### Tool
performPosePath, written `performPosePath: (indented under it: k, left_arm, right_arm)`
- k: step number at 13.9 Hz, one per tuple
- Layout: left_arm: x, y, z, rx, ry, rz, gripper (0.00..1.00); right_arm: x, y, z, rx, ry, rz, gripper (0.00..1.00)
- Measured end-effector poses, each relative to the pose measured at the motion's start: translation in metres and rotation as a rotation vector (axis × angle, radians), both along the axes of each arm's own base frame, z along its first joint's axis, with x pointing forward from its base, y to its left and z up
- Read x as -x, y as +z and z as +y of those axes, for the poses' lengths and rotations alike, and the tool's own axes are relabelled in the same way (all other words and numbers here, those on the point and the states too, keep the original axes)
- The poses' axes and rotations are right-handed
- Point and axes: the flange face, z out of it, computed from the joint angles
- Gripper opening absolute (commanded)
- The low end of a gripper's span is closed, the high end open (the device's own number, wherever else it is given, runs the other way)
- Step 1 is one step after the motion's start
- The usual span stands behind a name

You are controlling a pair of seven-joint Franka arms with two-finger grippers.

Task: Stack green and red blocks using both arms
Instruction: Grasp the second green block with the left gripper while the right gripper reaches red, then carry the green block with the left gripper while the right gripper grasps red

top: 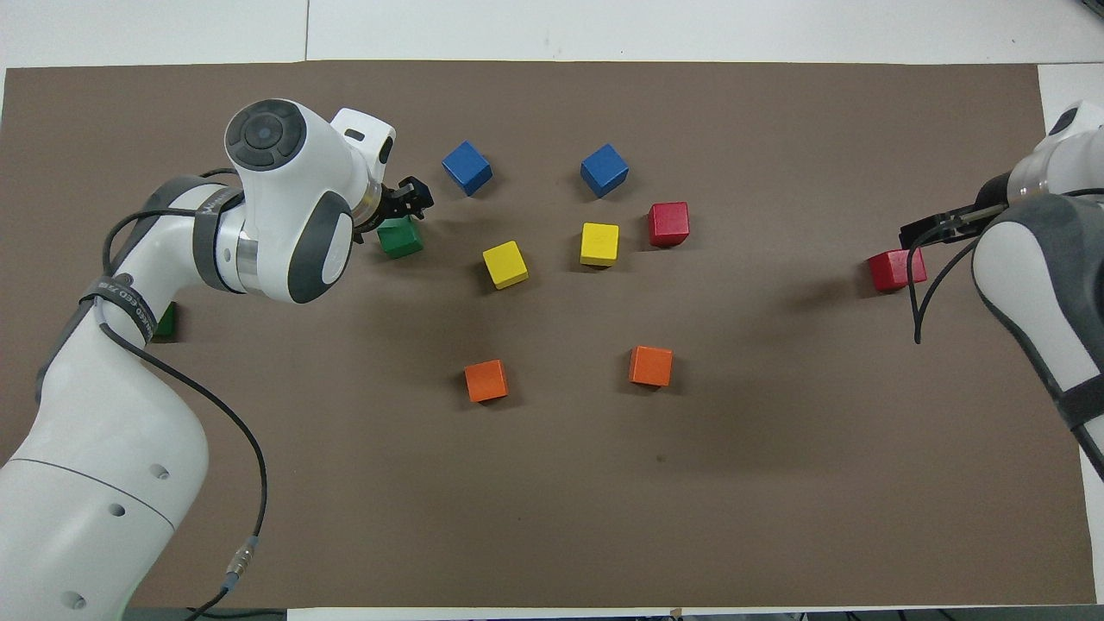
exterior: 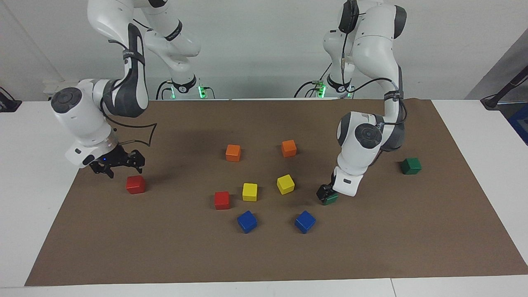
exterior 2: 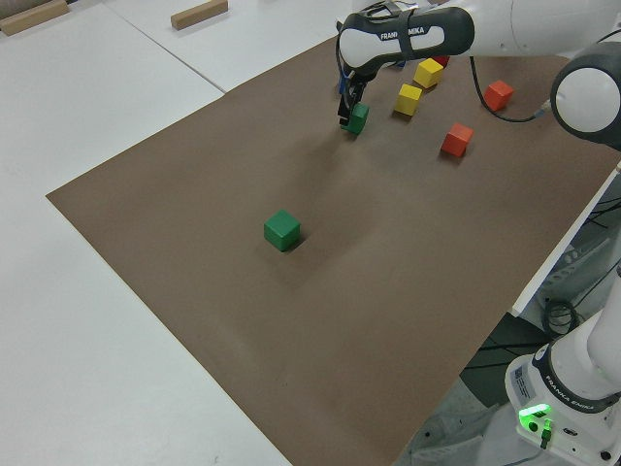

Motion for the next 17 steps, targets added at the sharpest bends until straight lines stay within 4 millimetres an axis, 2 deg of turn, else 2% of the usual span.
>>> performPosePath:
  k: [2, 3, 4, 5, 6, 7, 10, 12, 15, 17]
  left_arm:
    - [0.004, -0.007, -0.004, 0.0, -0.008, -0.001, 1.0]
    - [0.005, -0.007, -0.006, 0.001, -0.01, -0.003, 1.0]
    - [0.005, -0.007, -0.006, 0.001, -0.011, -0.004, 0.94]
    - [0.005, -0.007, -0.006, 0.0, -0.012, -0.005, 0.79]
    - [0.005, -0.007, -0.007, -0.006, -0.019, -0.007, 0.47]
    - [0.007, -0.008, -0.009, -0.023, -0.036, -0.012, 0.0]
    - [0.014, -0.014, -0.019, -0.077, -0.094, -0.018, 0.0]
    - [0.014, -0.013, -0.019, -0.084, -0.099, -0.02, 0.0]
    - [0.008, 0.003, -0.011, -0.092, -0.082, -0.015, 0.0]
    - [-0.001, 0.028, 0.012, -0.095, -0.06, -0.015, 0.0]
  right_arm:
    - [-0.008, 0.04, 0.043, 0.005, -0.01, 0.004, 1.0]
    - [-0.012, 0.053, 0.072, 0.013, -0.033, 0.007, 1.0]
    - [-0.016, 0.06, 0.1, 0.016, -0.055, 0.002, 1.0]
    - [-0.02, 0.061, 0.13, 0.016, -0.078, -0.006, 1.0]
    - [-0.023, 0.059, 0.157, 0.016, -0.099, -0.01, 0.99]
    - [-0.025, 0.054, 0.182, 0.015, -0.121, -0.009, 0.99]
    - [-0.029, 0.031, 0.242, 0.003, -0.177, -0.019, 0.97]
    - [-0.032, 0.017, 0.267, -0.008, -0.207, -0.032, 0.97]
    - [-0.037, -0.003, 0.28, -0.018, -0.26, -0.035, 0.95]
    - [-0.042, -0.017, 0.282, -0.022, -0.284, -0.035, 0.93]
